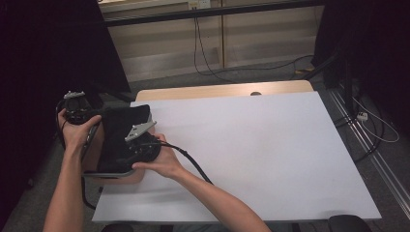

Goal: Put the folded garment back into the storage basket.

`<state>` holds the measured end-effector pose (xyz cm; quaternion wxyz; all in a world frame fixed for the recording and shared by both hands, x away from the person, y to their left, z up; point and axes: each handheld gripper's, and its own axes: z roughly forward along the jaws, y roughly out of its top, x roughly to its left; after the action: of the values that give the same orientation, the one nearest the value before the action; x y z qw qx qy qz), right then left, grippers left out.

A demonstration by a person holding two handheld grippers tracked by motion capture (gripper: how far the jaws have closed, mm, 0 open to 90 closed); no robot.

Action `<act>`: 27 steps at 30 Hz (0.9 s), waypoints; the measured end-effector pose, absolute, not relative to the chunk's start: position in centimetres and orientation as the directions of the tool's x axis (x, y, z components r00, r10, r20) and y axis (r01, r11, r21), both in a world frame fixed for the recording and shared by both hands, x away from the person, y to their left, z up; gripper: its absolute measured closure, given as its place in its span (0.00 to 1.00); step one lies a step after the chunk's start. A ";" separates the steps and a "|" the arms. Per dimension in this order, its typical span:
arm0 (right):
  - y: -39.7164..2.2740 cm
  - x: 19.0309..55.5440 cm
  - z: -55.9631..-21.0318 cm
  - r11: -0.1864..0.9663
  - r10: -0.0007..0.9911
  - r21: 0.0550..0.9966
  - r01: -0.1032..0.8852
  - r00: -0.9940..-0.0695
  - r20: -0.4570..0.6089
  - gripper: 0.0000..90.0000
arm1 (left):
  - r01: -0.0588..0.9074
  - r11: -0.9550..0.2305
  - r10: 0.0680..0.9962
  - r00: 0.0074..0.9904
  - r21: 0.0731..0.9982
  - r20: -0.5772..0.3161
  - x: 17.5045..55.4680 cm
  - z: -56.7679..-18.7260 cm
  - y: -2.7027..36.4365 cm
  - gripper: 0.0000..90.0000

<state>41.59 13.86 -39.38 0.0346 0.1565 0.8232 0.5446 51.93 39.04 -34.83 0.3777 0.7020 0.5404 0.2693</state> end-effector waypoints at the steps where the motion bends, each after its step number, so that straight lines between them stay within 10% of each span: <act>1: 13.9 41.6 -39.4 0.358 0.295 0.907 0.220 -0.949 0.113 0.36 | 0.555 -0.131 0.962 0.271 0.821 -0.030 51.9 -34.8 39.0 0.14; 27: 9.1 40.7 -39.7 0.320 0.320 0.921 0.221 -0.940 0.114 0.39 | 0.487 -0.160 0.955 0.295 0.858 0.011 47.6 -34.6 39.2 0.11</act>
<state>40.70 9.13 -39.69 0.0444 0.1668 0.8112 0.5587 47.58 39.19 -34.55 0.3942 0.7015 0.5142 0.2969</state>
